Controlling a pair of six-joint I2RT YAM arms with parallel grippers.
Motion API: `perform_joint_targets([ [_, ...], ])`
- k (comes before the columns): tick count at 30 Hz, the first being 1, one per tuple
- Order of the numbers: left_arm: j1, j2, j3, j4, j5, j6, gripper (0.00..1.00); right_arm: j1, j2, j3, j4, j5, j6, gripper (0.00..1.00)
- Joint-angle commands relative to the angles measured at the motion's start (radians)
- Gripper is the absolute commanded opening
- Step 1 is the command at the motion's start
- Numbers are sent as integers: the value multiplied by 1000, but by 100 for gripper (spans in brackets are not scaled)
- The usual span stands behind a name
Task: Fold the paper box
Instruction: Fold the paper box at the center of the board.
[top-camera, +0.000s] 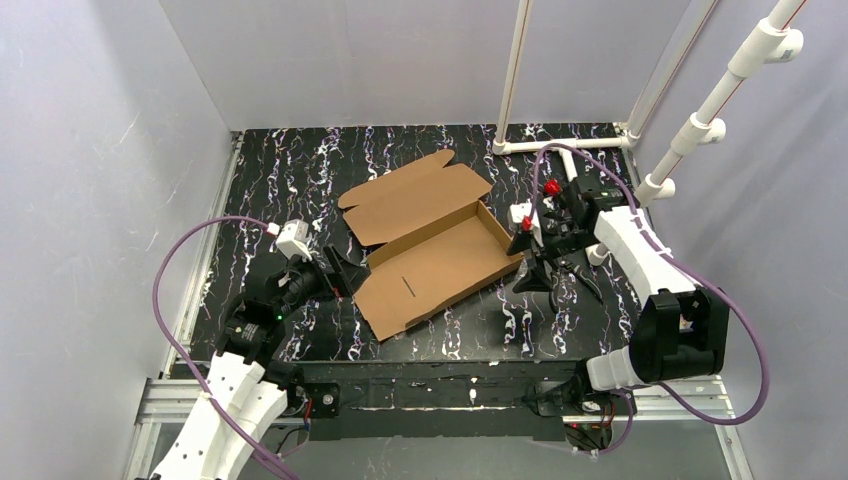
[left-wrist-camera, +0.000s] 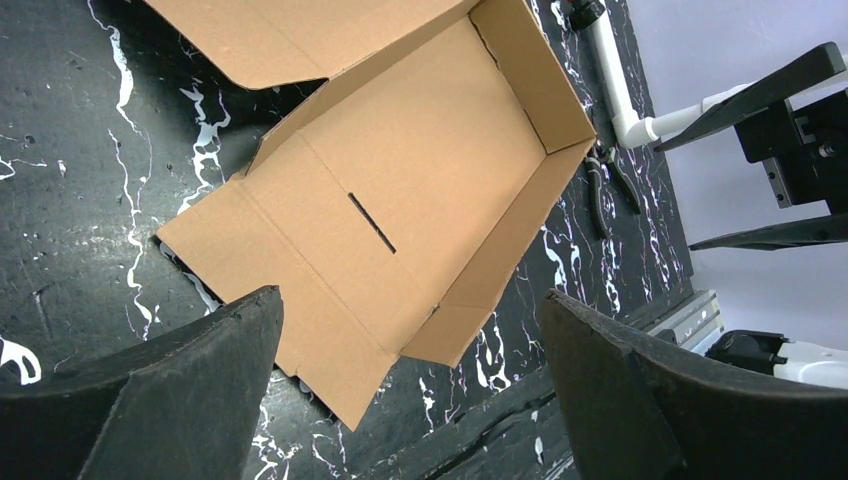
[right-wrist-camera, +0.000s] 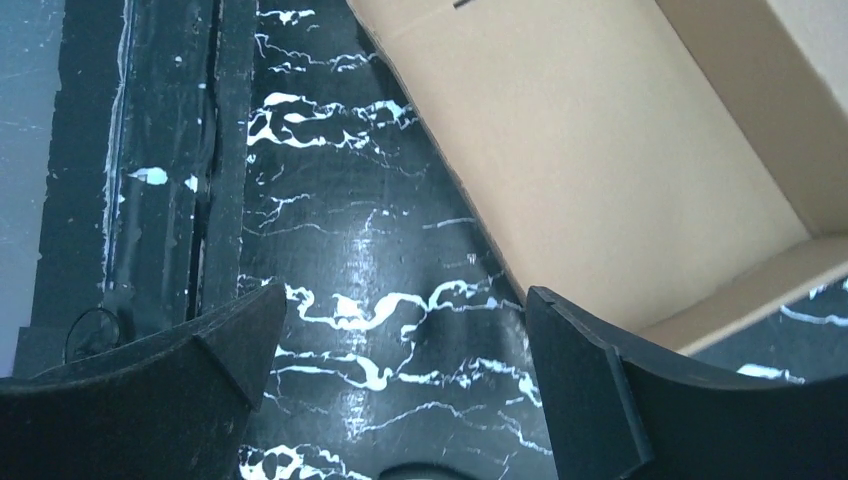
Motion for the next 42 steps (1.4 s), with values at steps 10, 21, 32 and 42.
perform_joint_targets([
  [10, 5, 15, -56, 80, -93, -28, 98, -169, 42, -16, -136, -12, -162, 98],
  [21, 5, 105, -26, 95, -35, -34, 98, -162, 23, -13, -141, -46, -167, 98],
  [32, 11, 50, -56, 178, 21, -29, 98, -113, 3, -24, -131, 1, -160, 99],
  [42, 106, 141, -85, 307, 167, -137, 98, -53, -4, -23, -123, 8, -163, 98],
])
